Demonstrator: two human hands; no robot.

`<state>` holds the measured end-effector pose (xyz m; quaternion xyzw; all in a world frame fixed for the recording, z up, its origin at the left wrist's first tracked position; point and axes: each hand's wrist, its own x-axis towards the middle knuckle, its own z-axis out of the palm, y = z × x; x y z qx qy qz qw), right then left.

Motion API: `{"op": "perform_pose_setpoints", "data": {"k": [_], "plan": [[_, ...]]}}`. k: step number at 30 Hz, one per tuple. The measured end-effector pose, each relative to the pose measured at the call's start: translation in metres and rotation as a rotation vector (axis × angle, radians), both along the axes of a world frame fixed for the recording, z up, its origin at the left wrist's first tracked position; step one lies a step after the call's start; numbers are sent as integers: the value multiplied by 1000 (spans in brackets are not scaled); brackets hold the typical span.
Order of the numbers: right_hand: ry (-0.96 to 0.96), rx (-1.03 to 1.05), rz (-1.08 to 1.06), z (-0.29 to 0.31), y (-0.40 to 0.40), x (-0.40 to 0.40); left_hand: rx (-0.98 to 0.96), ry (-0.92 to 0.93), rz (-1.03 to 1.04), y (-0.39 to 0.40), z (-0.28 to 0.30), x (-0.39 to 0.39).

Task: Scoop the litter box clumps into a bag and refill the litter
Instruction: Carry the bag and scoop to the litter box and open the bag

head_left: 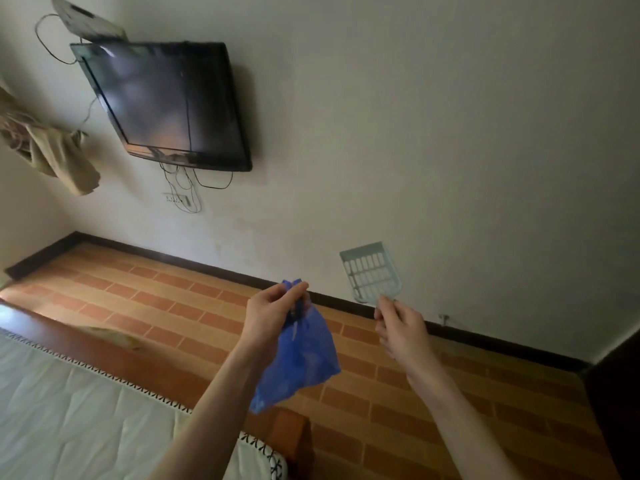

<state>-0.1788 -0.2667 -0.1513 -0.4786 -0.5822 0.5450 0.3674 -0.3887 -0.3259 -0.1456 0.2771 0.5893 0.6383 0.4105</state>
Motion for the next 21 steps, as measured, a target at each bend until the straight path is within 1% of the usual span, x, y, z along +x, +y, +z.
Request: {"op": "perform_pose_setpoints", "data": {"k": [3, 6, 8, 11, 15, 21], "plan": [[28, -15, 54, -2, 54, -20, -11, -24, 70, 41, -7, -18], [16, -3, 119, -8, 105, -41, 34, -148, 167, 79, -15, -40], [2, -5, 152, -12, 133, -56, 56, -183, 233, 100, -22, -55], [-26, -6, 213, -16, 170, -80, 53, -184, 279, 128, -31, -74], [-14, -24, 286, -19, 217, -117, 52, -186, 335, 162, -39, -105], [-25, -28, 404, -26, 280, -193, 12, -180, 397, 215, -52, -165]]}}
